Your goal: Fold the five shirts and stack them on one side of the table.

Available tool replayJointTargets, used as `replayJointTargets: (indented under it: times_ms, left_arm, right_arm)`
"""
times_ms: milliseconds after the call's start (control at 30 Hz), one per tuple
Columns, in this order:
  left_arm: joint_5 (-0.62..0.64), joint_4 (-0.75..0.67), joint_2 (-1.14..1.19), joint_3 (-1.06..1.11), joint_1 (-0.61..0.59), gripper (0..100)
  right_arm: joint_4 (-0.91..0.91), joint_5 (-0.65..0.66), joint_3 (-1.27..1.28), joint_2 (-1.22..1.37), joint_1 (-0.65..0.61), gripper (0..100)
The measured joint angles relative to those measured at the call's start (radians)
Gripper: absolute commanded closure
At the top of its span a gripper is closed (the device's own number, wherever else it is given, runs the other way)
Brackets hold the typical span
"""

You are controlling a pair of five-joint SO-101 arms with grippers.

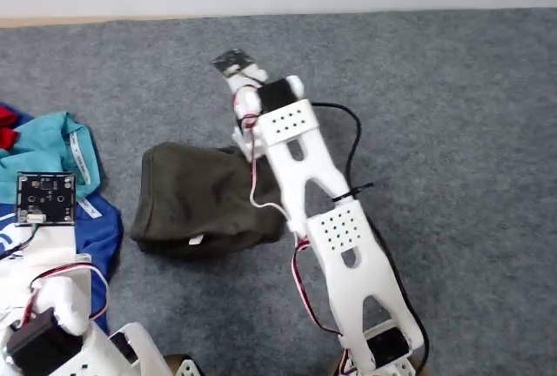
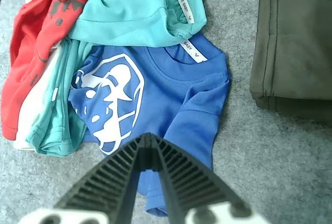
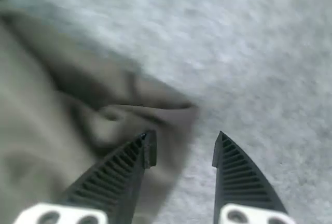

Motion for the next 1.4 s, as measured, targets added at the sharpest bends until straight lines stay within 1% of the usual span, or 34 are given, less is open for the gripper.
replayJointTargets:
  times_ms: [433,633,733,1067,1267,1400]
  left_arm:
    - [0.000,0.000,0.000,0.000,0.000,100]
    - [0.000,0.000,0.000,0.000,0.000,100]
    - [0.000,0.000,0.000,0.000,0.000,100]
    - [0.000,0.000,0.000,0.000,0.000,100]
    - [0.000,0.000,0.000,0.000,0.000,100]
    - [0.000,0.000,0.000,0.000,0.000,100]
  right_arm:
    - [-0.009,0.002,0.000,0.002,-0.017,80.5]
    - [-0.124,0.003,0.000,0.089,0.028,80.5]
    - [-0.144,0.005,0.000,0.097,0.051,80.5]
    - [-0.135,0.008,-0.012,0.098,0.130,80.5]
    - [-0.061,0.009,-0.121,0.100,0.132,80.5]
    - [-0.023,0.009,-0.160,0.091,0.089,80.5]
